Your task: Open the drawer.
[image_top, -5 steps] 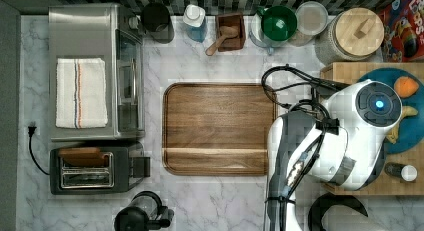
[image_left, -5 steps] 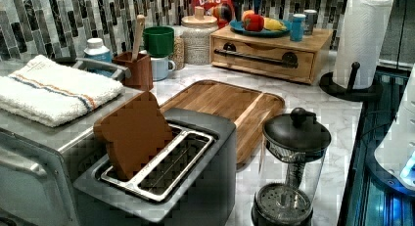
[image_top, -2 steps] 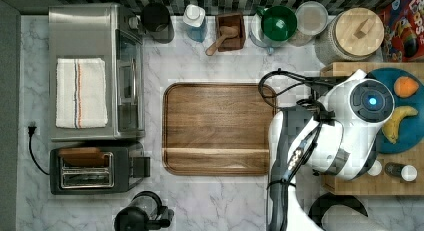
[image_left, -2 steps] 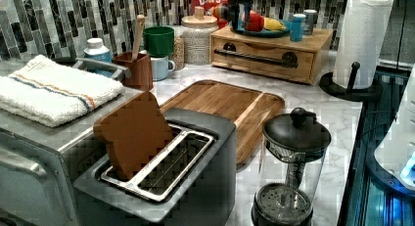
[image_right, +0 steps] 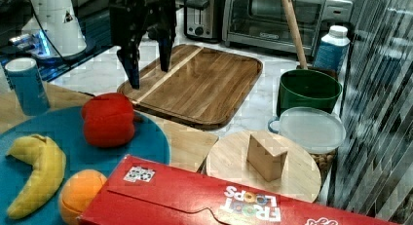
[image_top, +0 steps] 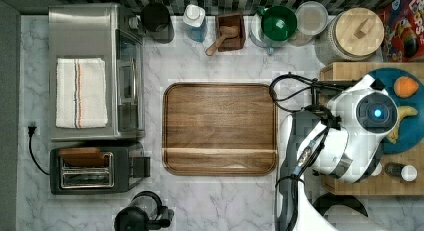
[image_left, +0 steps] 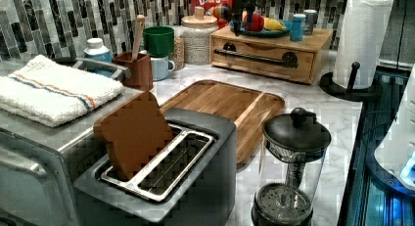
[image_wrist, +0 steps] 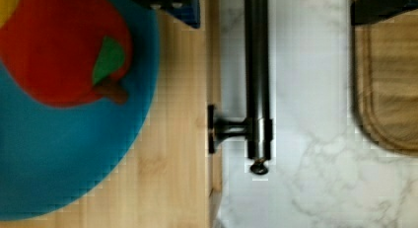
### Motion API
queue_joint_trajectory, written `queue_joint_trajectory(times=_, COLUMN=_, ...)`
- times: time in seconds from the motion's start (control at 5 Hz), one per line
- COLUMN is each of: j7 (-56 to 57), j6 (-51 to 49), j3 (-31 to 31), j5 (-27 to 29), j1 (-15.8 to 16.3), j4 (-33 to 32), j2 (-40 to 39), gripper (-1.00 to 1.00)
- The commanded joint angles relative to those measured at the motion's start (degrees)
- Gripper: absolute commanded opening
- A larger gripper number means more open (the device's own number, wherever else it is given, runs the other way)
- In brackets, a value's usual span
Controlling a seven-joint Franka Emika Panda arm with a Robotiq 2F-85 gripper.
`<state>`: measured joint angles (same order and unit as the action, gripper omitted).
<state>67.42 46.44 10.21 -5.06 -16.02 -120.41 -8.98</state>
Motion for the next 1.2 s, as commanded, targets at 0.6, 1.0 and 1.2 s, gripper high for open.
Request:
queue_joint_trajectory(times=0.6, j7=-5.04, j6=11.65, j3=0.09, j5=-1.23, j1=0.73, j4=-12.78, j2=-0.78, gripper=1.00)
queue_joint_trajectory(times=1.0, j7=-4.85, j6=12.10, j3=-1.25, j5=-0.85, j1=1.31, j4=-11.04, j2=-2.54, gripper=1.00)
queue_joint_trajectory(times=1.2, j7=-8.08, j6=11.75, j3=-1.88, j5=-1.06, j1=3.30, j4=-8.87, j2=-4.33, gripper=1.00)
